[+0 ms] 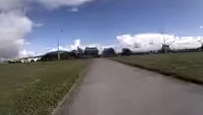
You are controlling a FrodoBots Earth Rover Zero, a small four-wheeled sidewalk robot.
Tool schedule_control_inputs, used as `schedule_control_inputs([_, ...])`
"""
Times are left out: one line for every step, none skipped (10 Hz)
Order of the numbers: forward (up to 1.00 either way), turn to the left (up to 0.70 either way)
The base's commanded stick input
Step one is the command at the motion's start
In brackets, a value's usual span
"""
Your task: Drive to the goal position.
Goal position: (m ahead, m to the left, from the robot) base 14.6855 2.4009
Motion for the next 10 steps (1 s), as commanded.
schedule_control_inputs([0.7,0.0])
schedule_control_inputs([0.7,0.0])
schedule_control_inputs([0.7,0.0])
schedule_control_inputs([0.7,0.0])
schedule_control_inputs([0.7,0.0])
schedule_control_inputs([0.7,0.0])
schedule_control_inputs([0.7,0.0])
schedule_control_inputs([0.7,0.0])
schedule_control_inputs([0.7,0.0])
schedule_control_inputs([0.7,0.0])
